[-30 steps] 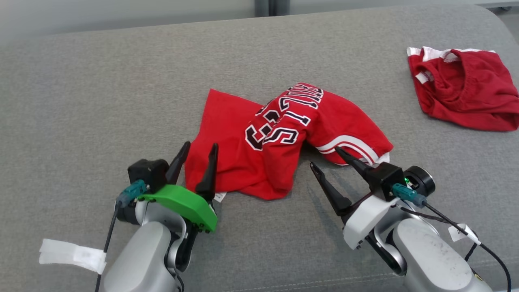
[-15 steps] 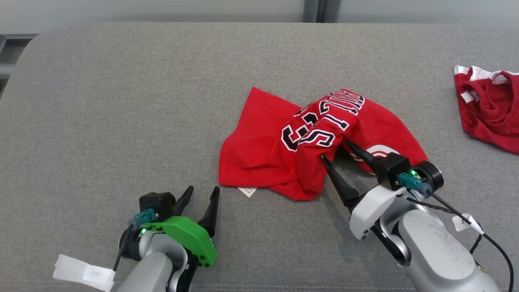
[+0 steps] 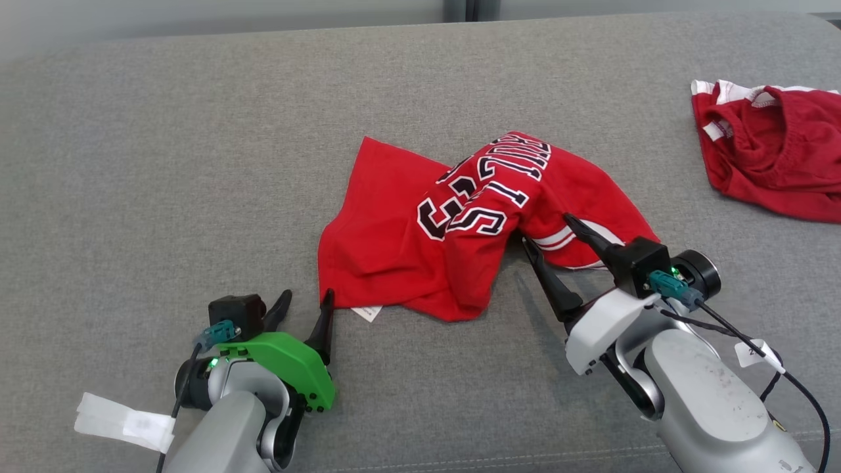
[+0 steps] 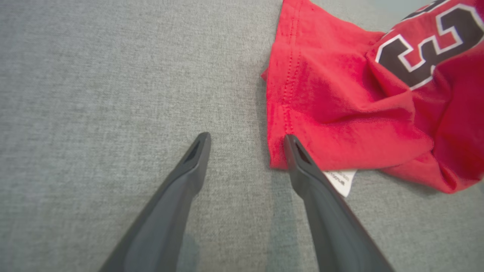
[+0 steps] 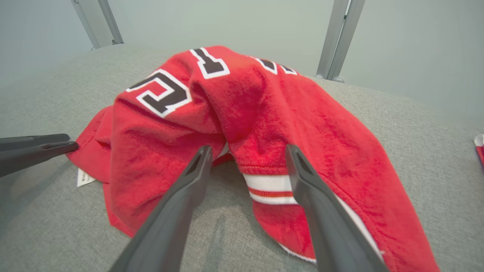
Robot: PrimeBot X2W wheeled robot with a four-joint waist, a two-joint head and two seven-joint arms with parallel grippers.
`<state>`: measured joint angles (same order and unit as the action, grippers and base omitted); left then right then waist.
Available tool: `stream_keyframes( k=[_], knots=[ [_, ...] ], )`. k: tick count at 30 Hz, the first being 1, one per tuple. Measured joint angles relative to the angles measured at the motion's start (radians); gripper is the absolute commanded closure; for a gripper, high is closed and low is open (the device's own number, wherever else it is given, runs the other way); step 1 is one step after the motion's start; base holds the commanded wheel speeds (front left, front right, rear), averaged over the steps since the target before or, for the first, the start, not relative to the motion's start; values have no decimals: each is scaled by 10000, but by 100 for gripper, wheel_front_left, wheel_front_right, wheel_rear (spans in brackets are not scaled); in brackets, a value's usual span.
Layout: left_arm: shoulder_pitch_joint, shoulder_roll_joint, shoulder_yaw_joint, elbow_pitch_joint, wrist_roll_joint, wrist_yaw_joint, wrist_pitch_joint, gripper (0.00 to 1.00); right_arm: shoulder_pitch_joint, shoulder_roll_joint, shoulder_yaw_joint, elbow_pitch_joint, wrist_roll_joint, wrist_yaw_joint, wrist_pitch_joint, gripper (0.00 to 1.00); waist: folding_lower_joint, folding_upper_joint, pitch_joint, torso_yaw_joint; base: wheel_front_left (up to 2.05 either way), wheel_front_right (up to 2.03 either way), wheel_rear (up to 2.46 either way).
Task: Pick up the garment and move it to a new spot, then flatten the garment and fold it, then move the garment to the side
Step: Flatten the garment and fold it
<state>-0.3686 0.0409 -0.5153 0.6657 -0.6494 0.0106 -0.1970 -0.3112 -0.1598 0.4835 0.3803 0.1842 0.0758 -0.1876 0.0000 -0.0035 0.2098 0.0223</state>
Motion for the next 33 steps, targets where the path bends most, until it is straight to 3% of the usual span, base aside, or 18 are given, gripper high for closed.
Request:
stream_keyframes(
  k=[5,6,7,8,9,11,20,22,33],
  knots=[
    [-148,6,-4,322,-63,56,25,0,-87,-8,-2,35,0,2,-67,0,0,0,88,-345,0,0,0],
    [-199,6,-42,341,-65,-17,27,9,-86,-8,-4,63,0,2,-71,0,0,0,101,-412,0,0,0],
    [-247,6,-84,347,-63,-96,27,33,-86,-19,-10,100,0,0,-111,0,0,0,112,-477,0,0,0],
    [-276,6,-128,353,-63,-176,27,33,-84,-33,-25,144,0,-4,-146,0,0,0,120,-534,0,0,0],
    [-299,6,-205,359,-63,-224,27,62,-80,-50,-58,176,0,-77,-146,0,0,0,124,-581,0,0,0],
    [-339,4,-364,355,-75,-332,25,100,-74,-92,-188,198,4,-157,-178,0,0,0,123,-634,0,0,0],
    [-639,-31,-209,-184,-240,-606,-414,100,-21,-249,-635,290,127,-353,-376,0,0,0,-105,-497,0,0,0],
    [-1204,-29,82,-727,-207,-606,-518,100,38,-242,-790,288,274,-514,-410,0,0,0,-209,-430,0,0,0],
    [-3816,-104,924,-2780,648,-403,-548,100,146,-35,-729,278,380,-508,-495,0,0,0,-450,-484,0,0,0]
  ],
)
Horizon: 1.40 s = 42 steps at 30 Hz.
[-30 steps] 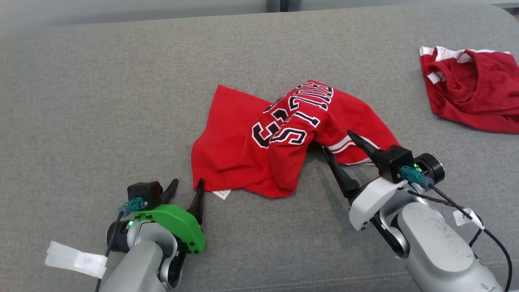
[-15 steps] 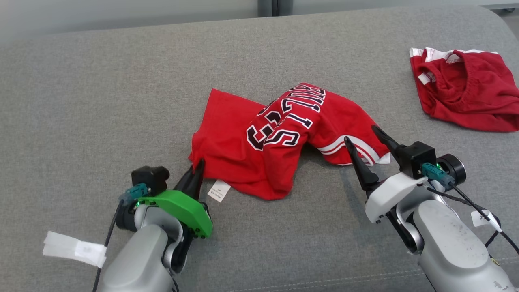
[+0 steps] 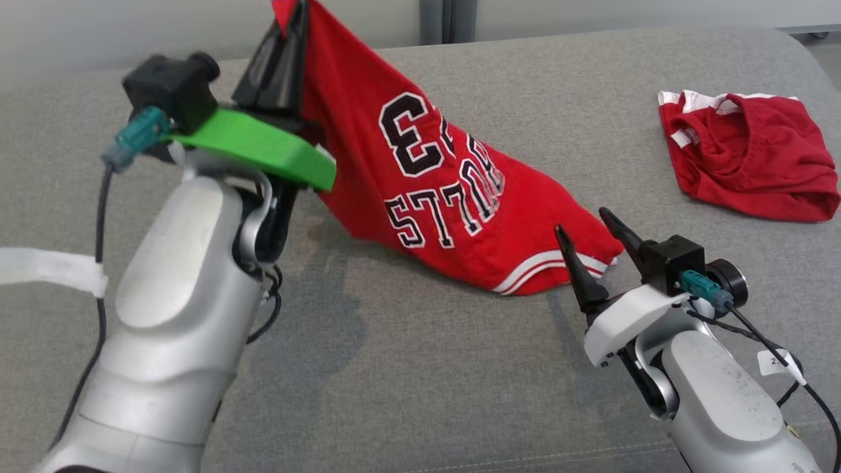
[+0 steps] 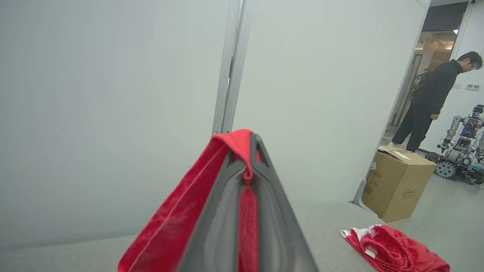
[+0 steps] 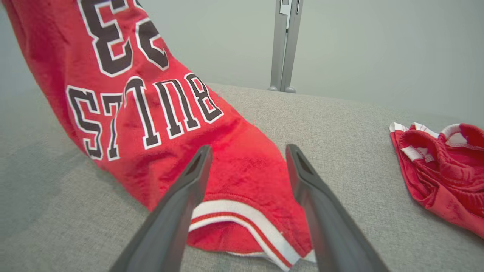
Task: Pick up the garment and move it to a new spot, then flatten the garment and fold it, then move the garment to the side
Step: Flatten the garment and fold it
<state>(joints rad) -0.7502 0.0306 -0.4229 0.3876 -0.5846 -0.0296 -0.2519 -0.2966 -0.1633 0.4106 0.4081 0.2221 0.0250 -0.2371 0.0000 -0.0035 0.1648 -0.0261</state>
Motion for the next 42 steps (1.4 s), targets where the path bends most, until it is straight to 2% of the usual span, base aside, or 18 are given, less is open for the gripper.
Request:
stream_keyframes(
  k=[5,9,12,14,16,20,22,27,30,37,42],
  knots=[
    [-1569,105,384,-307,489,305,-15,100,-45,165,249,2,-21,100,-2,0,0,0,-59,-330,0,0,0],
    [-2624,775,1053,-265,853,784,-17,100,-240,357,351,2,-46,100,-4,0,0,0,-112,-719,0,0,0],
    [-3447,1371,1534,-734,1450,1162,-50,100,-286,389,316,-13,-44,98,-13,0,0,0,-157,-1055,0,0,0],
    [-3805,1473,1613,-1018,1766,1185,-79,100,-265,364,213,15,-40,77,-17,0,0,0,-184,-1276,0,0,0],
    [-3779,1267,1254,-1074,1802,1177,-100,100,-205,332,92,21,2,12,-79,0,0,0,-205,-1484,0,0,0],
    [-2860,-157,-138,-807,1534,976,-96,100,-148,240,-59,13,36,-19,-88,0,0,0,-171,-1780,0,0,0],
    [-2056,-506,-754,-439,1304,846,10,100,-146,259,4,8,35,-2,-88,0,0,0,-94,-1864,0,0,0],
    [61,-155,-1785,1003,943,817,514,100,-219,458,297,-63,33,102,-88,0,0,0,129,-2151,0,0,0],
    [764,-61,-2182,1509,872,817,658,100,-225,485,347,-71,33,132,-88,0,0,0,277,-2372,0,0,0],
    [667,-35,-2667,1488,784,610,483,100,-239,650,341,6,36,173,-90,0,0,0,638,-2904,0,0,0],
    [272,54,-3561,871,255,389,305,100,-261,686,403,138,36,176,-92,0,0,0,727,-3249,0,0,0]
  ],
)
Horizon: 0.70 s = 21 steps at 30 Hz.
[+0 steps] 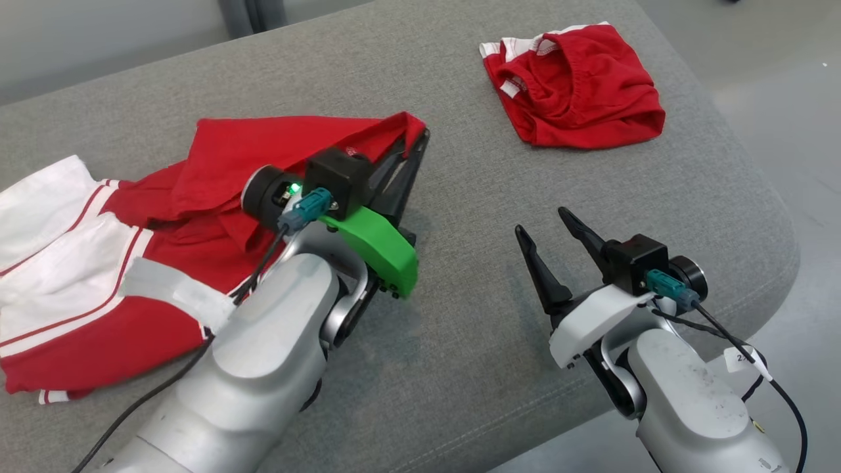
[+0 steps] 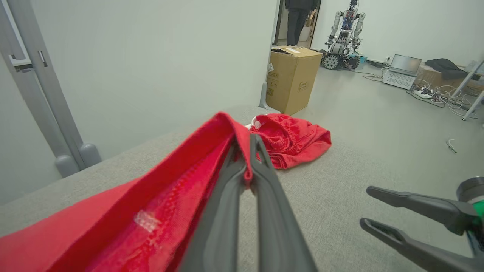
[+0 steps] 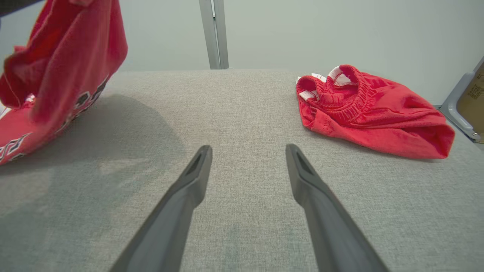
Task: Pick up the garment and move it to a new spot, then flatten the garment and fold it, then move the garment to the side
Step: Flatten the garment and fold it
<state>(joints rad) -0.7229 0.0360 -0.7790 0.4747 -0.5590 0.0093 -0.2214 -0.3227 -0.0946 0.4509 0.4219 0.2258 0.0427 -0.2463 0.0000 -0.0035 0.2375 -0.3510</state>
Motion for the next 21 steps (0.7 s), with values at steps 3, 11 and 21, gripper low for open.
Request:
stream_keyframes(
  k=[3,11,21],
  knots=[
    [-18,8,-604,-136,-244,-35,2,100,-16,36,73,75,25,10,-6,0,0,0,-2,-174,0,0,0],
    [10,58,-1908,-67,-608,-236,190,0,-13,61,-98,209,132,-10,-10,0,0,0,9,-333,0,0,0],
    [-6,84,-2744,-639,-1411,-794,554,0,-11,-360,-692,211,190,-180,-10,0,0,0,29,435,0,0,0]
  ],
)
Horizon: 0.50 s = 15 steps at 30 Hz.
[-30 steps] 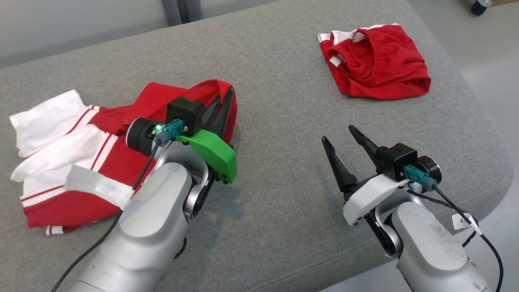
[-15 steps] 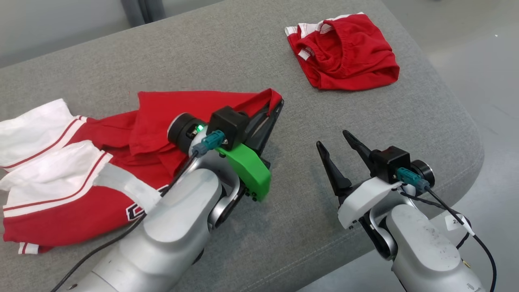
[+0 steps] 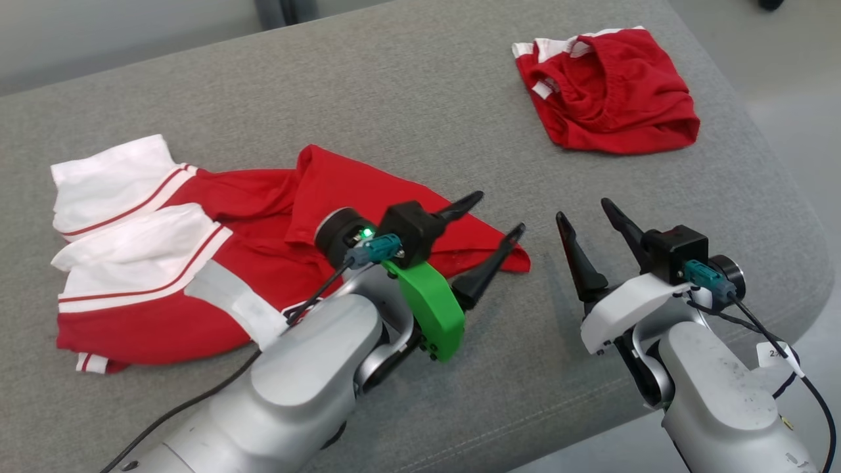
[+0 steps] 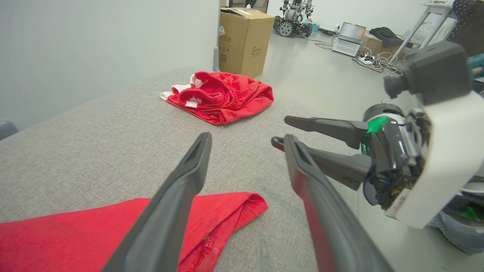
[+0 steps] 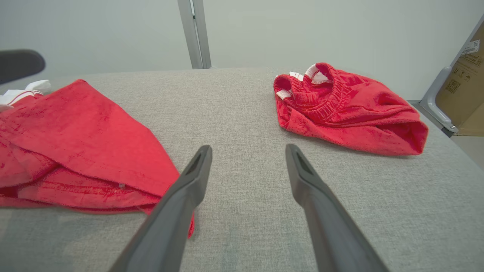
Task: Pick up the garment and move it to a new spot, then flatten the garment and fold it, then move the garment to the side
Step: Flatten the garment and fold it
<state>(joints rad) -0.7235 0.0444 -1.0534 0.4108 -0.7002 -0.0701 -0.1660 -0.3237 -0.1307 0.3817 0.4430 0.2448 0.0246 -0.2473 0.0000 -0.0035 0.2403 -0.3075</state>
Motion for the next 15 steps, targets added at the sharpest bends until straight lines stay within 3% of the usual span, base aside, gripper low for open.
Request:
stream_keyframes(
  k=[8,15],
  knots=[
    [-27,4,1269,1605,113,1112,-245,0,7,4,314,0,-96,190,-2,0,0,0,-148,967,0,0,0],
    [203,81,2259,2253,-405,1584,-481,0,92,-138,514,12,-221,280,-2,0,0,0,-286,1862,0,0,0]
  ],
)
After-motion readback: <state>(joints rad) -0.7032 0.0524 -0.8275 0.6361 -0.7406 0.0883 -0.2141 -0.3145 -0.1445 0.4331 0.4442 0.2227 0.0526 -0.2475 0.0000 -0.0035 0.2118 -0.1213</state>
